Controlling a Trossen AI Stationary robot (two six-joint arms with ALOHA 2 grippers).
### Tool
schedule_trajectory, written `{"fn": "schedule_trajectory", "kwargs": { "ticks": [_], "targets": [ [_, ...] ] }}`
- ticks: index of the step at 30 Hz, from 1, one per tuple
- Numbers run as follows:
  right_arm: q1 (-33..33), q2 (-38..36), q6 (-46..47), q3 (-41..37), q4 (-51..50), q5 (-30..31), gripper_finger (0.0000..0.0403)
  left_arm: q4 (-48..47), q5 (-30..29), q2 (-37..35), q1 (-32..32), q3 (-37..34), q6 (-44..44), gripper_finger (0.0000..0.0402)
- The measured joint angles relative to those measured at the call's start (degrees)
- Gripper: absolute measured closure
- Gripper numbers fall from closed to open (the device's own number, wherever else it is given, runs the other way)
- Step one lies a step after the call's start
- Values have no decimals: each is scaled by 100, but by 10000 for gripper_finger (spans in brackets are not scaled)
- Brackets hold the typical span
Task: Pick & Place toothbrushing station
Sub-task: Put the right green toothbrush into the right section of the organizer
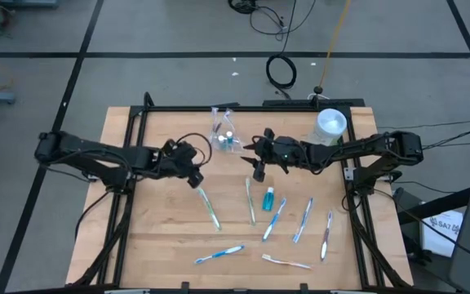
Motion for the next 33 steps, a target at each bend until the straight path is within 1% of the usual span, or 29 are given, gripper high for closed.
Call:
{"fn": "schedule_trajectory", "kwargs": {
  "ticks": [5, 7, 12, 16, 23, 25, 28, 33],
  "targets": [
    [6, 0, 770, 0, -358, 3, 229, -423, -1, 150, -102, -2, -506, 169],
    [35, 0, 956, 0, -495, 0, 229, -608, -93, 157, -109, -2, -627, 169],
    [159, 0, 1001, 0, -857, 0, 229, -1120, -586, 143, -117, -2, -1006, 169],
    [238, 0, 1001, 0, -936, 2, 229, -1483, -639, 20, -166, -6, -1136, 169],
    [316, 0, 1149, 0, -1001, 2, 229, -1380, -644, 4, -68, -324, -1133, 169],
    [318, 0, 1149, 0, -1001, 2, 229, -1207, -593, -52, 14, -478, -1164, 169],
    [316, 0, 1149, 0, -1001, 2, 229, -688, -250, -45, 185, -712, -855, 169],
    [316, 0, 1189, 0, -1001, 2, 229, 320, 322, -229, 469, -1046, -169, 169]
  ]
}}
